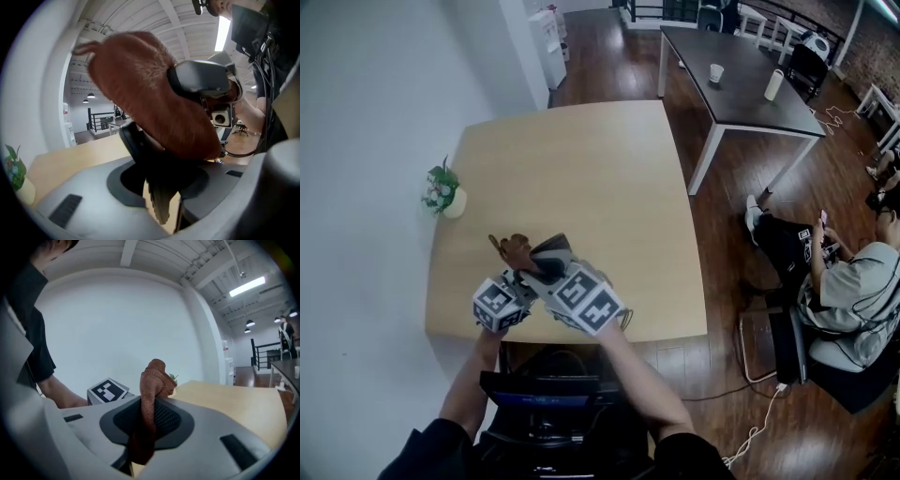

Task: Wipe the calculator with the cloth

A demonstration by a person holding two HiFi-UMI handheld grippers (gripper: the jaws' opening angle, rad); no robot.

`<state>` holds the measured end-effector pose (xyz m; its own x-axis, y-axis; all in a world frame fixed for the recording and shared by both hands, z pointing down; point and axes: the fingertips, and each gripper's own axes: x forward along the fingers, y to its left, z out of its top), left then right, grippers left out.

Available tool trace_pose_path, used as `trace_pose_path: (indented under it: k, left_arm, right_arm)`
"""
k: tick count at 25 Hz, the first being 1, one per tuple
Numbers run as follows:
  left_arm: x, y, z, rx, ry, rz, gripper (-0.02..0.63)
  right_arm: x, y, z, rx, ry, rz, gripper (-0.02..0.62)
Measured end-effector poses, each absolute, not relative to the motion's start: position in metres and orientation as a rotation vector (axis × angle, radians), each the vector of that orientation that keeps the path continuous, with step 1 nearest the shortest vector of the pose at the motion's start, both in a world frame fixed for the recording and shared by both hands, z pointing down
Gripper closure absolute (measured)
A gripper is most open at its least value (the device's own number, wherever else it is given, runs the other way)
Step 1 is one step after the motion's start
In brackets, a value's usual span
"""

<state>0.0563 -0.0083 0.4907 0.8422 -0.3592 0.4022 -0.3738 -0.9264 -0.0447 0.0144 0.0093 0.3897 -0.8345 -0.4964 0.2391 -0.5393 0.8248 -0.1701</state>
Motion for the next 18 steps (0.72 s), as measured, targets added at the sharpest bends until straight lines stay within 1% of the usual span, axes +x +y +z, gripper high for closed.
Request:
trace_pose_path:
  k: [2, 5, 15, 18]
  left_arm:
    - [0.059, 0.000, 0.484, 3.005, -0.589, 0.639, 0.475]
    - [0.056, 0.007, 0.477, 3.023, -0.588, 0.617, 0.474]
    - [0.041, 0.009, 0.463, 3.026, -0.574, 0.502, 0.476]
    - [0.033, 0.001, 0.469, 3.001, -0.606, 0.511, 0.476]
  right_arm:
    - [0.004, 0.014, 0.395, 0.783, -2.788, 0.291, 0.528]
    - [0.018, 0.011, 0.398, 0.836, -2.789, 0.314, 0.526]
    - [0.149, -0.035, 0.447, 1.323, -2.571, 0.566, 0.528]
    - [0.152, -0.029, 0.437, 1.367, -2.568, 0.585, 0.528]
